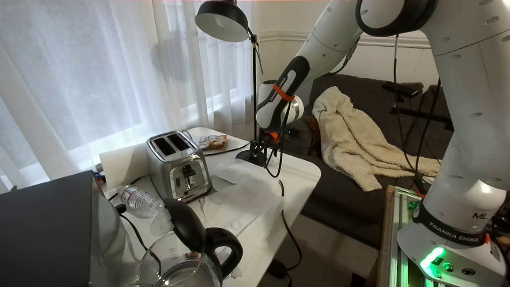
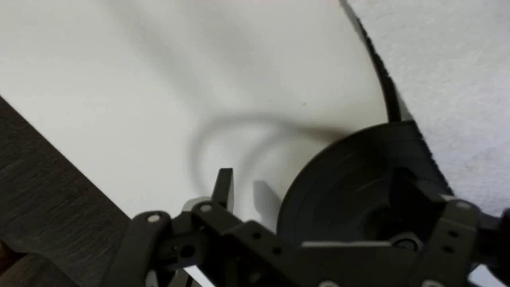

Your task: Move the black kettle electric base to the left

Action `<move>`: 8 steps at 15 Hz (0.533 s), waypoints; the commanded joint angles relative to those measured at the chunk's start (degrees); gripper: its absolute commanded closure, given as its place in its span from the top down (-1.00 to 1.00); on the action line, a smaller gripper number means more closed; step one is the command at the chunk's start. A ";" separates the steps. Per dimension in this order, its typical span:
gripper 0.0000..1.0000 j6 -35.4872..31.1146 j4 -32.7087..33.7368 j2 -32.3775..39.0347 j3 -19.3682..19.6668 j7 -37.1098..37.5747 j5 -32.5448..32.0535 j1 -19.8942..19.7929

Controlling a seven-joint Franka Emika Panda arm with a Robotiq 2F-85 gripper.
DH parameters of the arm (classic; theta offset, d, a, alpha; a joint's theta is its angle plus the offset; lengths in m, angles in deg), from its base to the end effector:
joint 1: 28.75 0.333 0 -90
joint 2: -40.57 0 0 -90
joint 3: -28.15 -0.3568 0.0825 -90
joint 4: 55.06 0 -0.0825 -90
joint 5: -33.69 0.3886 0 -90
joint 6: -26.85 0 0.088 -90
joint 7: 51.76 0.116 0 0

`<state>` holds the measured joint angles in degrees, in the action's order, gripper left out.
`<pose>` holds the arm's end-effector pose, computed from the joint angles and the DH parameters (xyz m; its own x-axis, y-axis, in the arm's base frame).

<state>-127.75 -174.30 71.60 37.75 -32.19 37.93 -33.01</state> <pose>0.5986 -0.1472 0.1951 0.8094 -0.5791 0.0973 -0.5831 -0.8122 0.0172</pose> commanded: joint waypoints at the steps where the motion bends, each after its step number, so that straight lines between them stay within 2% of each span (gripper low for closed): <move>1: 1.00 -0.76 0.25 -0.07 -2.35 -1.53 4.36 -1.66; 8: 1.00 -0.34 1.01 0.96 -1.51 -0.62 4.87 -1.39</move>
<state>-128.08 -174.14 71.77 36.57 -32.34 41.04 -33.86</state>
